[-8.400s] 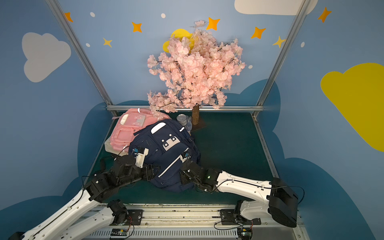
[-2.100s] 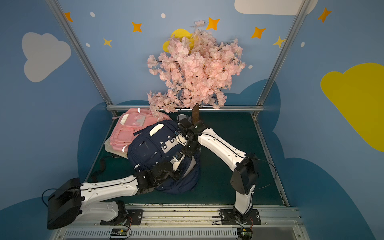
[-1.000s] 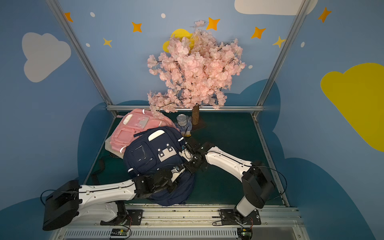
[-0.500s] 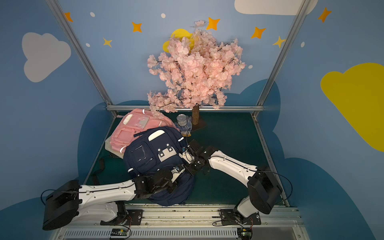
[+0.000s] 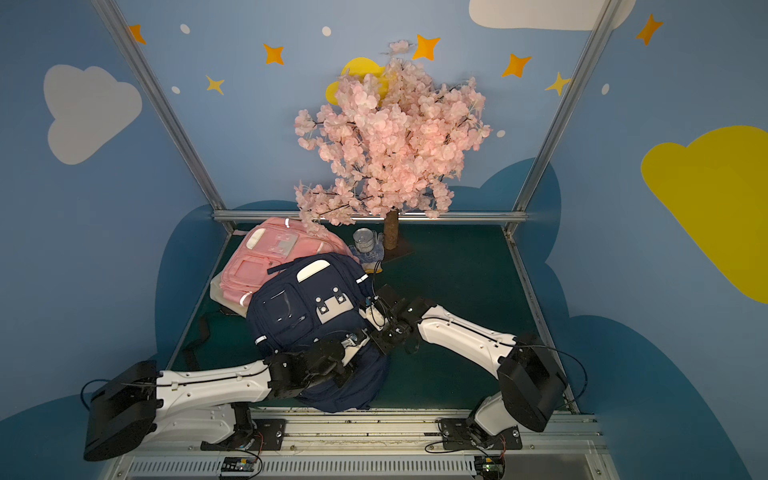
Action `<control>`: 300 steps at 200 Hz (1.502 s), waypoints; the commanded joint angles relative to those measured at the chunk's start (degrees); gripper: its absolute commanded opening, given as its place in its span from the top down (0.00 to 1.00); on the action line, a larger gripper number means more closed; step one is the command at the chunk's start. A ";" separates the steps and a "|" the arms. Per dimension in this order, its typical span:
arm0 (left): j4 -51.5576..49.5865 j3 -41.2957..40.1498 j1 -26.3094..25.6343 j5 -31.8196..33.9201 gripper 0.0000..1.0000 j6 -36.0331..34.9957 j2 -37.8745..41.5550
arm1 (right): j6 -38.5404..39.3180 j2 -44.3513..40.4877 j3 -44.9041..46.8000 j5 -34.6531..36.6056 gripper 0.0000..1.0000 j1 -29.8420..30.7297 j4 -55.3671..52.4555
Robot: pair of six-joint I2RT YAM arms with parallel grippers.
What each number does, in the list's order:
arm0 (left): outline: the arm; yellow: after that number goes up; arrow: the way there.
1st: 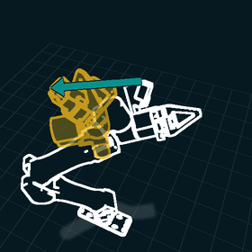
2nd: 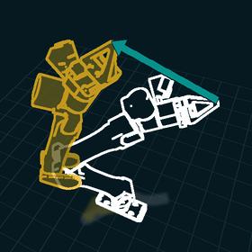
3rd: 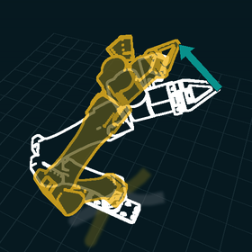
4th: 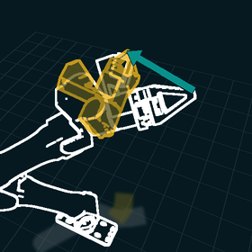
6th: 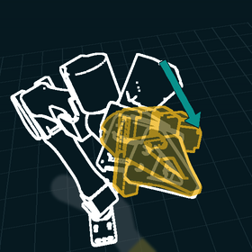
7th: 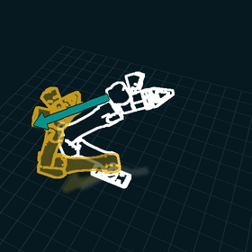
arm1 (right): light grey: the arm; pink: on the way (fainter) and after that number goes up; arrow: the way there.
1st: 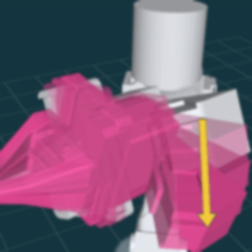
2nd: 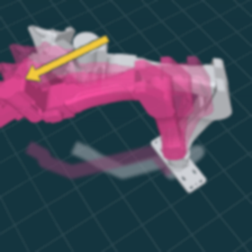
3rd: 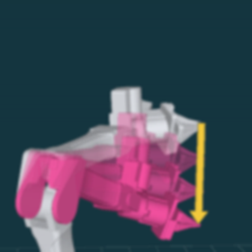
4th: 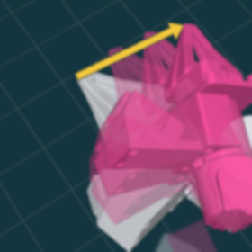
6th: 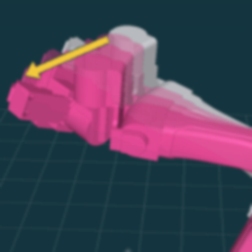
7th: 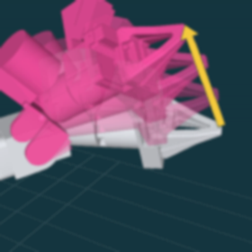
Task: Zip up the backpack
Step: Zip the zipper on the backpack.
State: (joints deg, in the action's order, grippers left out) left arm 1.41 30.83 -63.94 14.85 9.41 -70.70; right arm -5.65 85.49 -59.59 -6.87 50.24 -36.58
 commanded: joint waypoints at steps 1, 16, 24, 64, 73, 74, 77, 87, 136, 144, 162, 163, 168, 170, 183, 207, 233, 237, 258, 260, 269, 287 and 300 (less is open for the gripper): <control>-5.23 -1.47 -0.56 -1.48 0.98 0.70 -0.39 | -3.06 -1.26 -1.46 8.26 1.00 -0.49 -6.86; -5.44 -1.20 -0.53 -0.67 0.97 0.85 -1.21 | -3.97 -0.93 -2.66 7.72 1.00 -0.08 -9.18; -5.71 -0.91 -0.55 -0.22 0.97 0.94 -1.65 | -4.55 -0.77 -2.89 7.35 1.00 0.82 -9.97; -4.76 -1.01 -0.26 0.15 0.98 1.30 -2.12 | -7.96 3.88 -1.76 5.91 1.00 4.49 -12.31; -4.83 -1.03 -0.14 0.31 0.97 1.35 -2.08 | -8.71 4.86 -1.47 5.91 1.00 4.52 -13.07; -4.88 -1.03 -0.14 0.38 0.97 1.38 -2.08 | -8.78 4.95 -1.44 5.91 1.00 4.52 -13.12; -4.96 -1.02 -0.09 0.48 0.98 1.41 -2.08 | -8.99 5.09 -1.32 5.91 1.00 4.52 -13.33; -5.19 -1.03 0.08 0.83 0.98 1.57 -1.94 | -9.37 5.18 -1.04 5.40 1.00 4.35 -14.15; -5.23 -1.29 0.75 1.85 0.97 1.70 -1.64 | -7.50 1.52 0.38 -1.25 0.99 4.36 -13.29; -5.12 -1.36 0.75 1.80 0.98 1.59 -1.64 | -7.52 2.11 0.85 -1.37 0.97 4.26 -12.84; -4.62 -1.47 0.75 1.37 0.97 1.54 -1.63 | -8.07 5.67 1.55 -1.11 1.00 4.09 -11.83; -4.60 -1.47 0.75 1.34 0.97 1.56 -1.63 | -8.15 5.97 1.53 -1.07 1.00 4.08 -11.88; -4.64 -1.47 0.75 1.45 0.97 1.58 -1.64 | -8.43 7.46 1.22 -0.88 1.00 4.08 -12.58; -4.66 -1.41 0.79 1.48 0.98 1.55 -1.64 | -8.48 7.95 1.06 -0.80 1.00 4.12 -12.84; -5.08 -1.28 0.84 1.97 0.97 1.73 -1.73 | -8.81 11.18 0.27 -0.22 1.00 4.63 -14.66; -5.52 -1.38 1.59 2.92 0.98 2.40 -1.63 | -9.38 9.04 1.60 -0.98 1.00 4.88 -14.35; -5.28 -1.73 3.48 3.50 0.97 3.38 -1.22 | -9.11 2.77 3.35 -4.90 0.99 4.40 -13.18; -5.15 -1.86 3.70 3.52 0.97 3.42 -1.16 | -9.07 2.49 3.39 -5.22 0.99 4.22 -13.29; -4.02 -2.49 4.09 3.39 0.97 2.84 -0.37 | -9.52 3.23 4.31 -5.88 0.98 3.67 -12.35; -3.97 -2.56 4.09 3.29 0.97 2.75 -0.27 | -9.52 3.44 4.37 -5.81 0.99 3.65 -12.19; -3.71 -2.74 4.09 2.64 0.97 2.50 0.17 | -9.83 4.71 4.65 -5.00 1.00 3.51 -11.82; -2.79 -3.40 4.09 0.14 0.98 1.64 0.90 | -10.27 6.04 4.69 -2.90 1.00 3.34 -10.71; -2.60 -3.52 4.03 -1.21 0.98 1.41 0.91 | -10.93 6.18 3.65 -0.26 1.00 2.55 -11.07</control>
State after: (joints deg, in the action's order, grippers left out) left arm 0.14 28.67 -61.47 11.40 11.51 -70.94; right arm -14.87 89.84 -57.41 -11.49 53.60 -38.33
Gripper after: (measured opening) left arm 0.071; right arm 0.060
